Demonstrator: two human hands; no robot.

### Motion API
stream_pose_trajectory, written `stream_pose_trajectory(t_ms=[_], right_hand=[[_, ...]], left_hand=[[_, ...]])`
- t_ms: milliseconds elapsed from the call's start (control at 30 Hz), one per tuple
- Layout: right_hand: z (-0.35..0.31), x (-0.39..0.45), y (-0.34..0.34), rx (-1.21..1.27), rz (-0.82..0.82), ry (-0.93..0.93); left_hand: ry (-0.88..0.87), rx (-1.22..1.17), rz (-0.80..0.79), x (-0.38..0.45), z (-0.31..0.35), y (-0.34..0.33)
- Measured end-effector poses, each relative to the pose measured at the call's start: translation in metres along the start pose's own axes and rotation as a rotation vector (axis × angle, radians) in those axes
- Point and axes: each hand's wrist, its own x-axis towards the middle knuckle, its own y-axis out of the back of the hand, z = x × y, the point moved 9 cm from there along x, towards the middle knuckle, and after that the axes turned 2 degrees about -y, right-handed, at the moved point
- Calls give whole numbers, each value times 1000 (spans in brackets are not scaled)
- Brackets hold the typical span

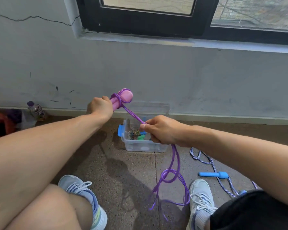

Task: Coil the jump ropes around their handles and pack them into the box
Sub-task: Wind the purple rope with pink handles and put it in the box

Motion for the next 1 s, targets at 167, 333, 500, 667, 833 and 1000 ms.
stream_pose_trajectory(t_ms=[167,333,500,667,833,1000], right_hand=[[-59,-30,26,-439,175,203],[-50,-29,80,-288,502,257],[-2,-1,92,114,440,295],[18,13,67,627,120,271],[10,15,41,650,-19,405],[19,31,3,625,-11,123]], left_hand=[[-152,200,-65,-10,11,-6],[-697,326,-142,-49,59,-17],[-1003,68,-263,-97,92,-13],[-909,-268,-258,-102,103,0],[-880,-286,-211,-107,112,1],[-748,-218,-63,-93,103,3]])
